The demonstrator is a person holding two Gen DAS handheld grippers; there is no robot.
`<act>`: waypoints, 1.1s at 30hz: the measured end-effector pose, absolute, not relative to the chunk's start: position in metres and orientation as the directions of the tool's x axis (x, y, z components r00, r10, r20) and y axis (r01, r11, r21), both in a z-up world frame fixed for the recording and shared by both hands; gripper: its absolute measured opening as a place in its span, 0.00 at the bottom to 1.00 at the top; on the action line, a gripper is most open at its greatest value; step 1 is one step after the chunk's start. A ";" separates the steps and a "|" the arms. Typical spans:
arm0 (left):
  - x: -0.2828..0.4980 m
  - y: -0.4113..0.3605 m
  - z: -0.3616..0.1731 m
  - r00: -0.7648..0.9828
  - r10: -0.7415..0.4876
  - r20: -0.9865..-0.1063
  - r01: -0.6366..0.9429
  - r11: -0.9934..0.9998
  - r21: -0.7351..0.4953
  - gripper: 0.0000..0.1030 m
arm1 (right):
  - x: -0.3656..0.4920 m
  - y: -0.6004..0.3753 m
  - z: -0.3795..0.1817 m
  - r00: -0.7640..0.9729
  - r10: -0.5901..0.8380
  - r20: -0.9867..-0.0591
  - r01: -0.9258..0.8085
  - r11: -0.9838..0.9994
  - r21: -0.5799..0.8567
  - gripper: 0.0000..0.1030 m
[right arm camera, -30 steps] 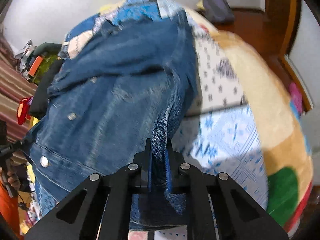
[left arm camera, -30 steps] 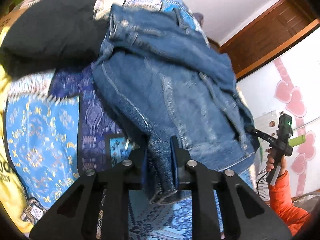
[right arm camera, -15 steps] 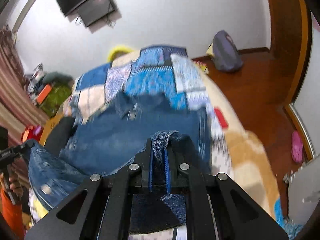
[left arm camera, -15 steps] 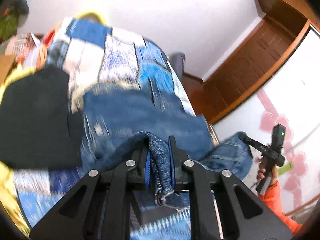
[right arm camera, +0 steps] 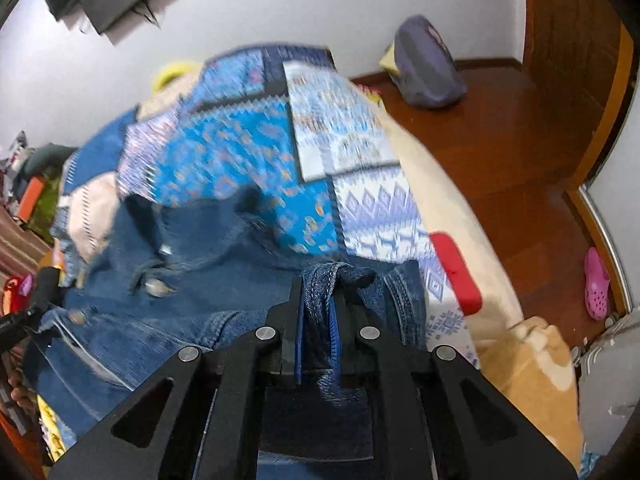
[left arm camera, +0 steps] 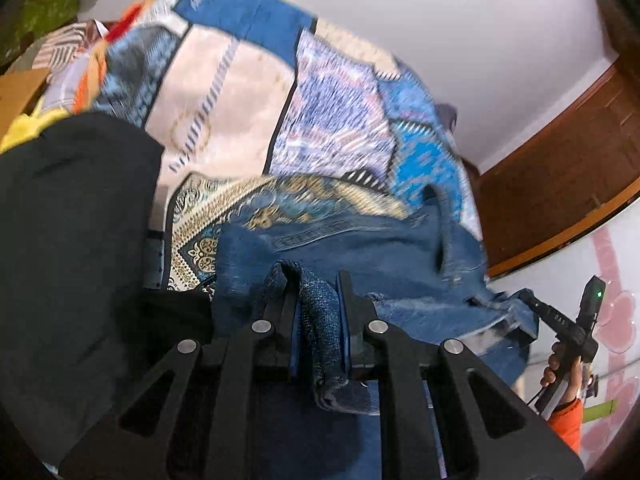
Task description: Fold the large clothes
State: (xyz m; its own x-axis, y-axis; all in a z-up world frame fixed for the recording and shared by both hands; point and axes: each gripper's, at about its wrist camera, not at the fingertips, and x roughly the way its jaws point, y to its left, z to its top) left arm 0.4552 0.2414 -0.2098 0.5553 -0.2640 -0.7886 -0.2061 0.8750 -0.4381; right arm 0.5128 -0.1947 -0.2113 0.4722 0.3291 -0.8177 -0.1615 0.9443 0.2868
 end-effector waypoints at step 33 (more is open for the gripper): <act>0.389 0.092 -0.217 0.479 -0.018 -0.878 0.160 0.985 0.067 0.71 | 0.398 -0.124 -0.200 0.348 0.355 -0.868 -0.477 0.864 0.162 0.41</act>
State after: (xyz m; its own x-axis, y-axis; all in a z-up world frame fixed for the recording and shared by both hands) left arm 0.3888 0.0923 -0.2172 0.4786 -0.0184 -0.8779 0.1599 0.9849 0.0665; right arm 0.3981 -0.1238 -0.2004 0.3480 0.3549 -0.8677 -0.4774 0.8637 0.1617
